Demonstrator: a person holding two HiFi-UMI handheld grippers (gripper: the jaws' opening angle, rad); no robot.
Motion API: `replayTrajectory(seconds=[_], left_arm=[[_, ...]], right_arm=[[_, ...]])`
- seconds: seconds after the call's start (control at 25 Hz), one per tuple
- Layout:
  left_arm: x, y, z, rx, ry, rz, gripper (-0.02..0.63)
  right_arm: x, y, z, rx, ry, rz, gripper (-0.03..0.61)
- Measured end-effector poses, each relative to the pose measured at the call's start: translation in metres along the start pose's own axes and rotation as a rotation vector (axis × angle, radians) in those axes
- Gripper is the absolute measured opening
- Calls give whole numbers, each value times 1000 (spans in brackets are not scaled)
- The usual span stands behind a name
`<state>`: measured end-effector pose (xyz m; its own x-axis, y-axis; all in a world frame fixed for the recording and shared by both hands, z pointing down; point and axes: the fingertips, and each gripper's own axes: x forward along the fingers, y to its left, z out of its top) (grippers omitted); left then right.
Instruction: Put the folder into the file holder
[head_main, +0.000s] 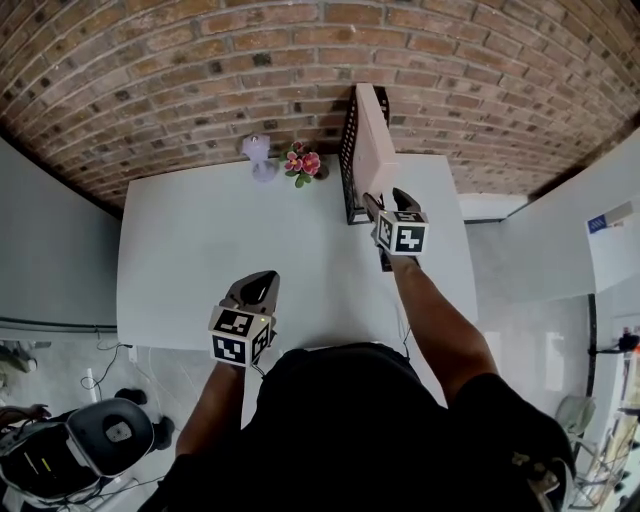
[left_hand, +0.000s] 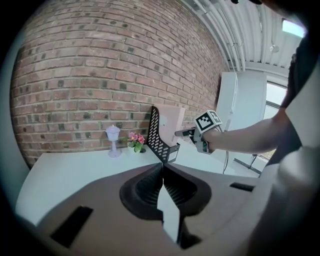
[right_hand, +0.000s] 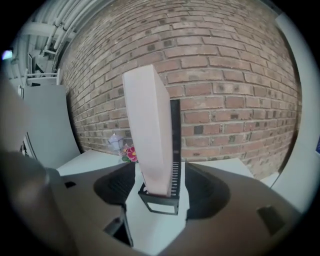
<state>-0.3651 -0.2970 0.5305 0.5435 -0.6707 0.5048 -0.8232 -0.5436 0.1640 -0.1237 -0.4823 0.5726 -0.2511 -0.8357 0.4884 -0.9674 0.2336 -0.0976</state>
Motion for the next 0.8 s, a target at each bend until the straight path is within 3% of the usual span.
replayTrajectory(seconds=[0.16, 0.32, 0.56, 0.8], left_arm=[[8, -7, 6, 12, -9, -17, 5], [12, -14, 15, 26, -26, -37, 5], [14, -33, 27, 43, -42, -84, 5], [13, -57, 36, 88, -50, -143, 5]], right_arm=[[-38, 9, -5, 25, -25, 60, 312], [-81, 27, -3, 93, -63, 173, 287], [-145, 50, -6, 198, -106, 355, 207], [-183, 77, -7, 71, -127, 455, 115]])
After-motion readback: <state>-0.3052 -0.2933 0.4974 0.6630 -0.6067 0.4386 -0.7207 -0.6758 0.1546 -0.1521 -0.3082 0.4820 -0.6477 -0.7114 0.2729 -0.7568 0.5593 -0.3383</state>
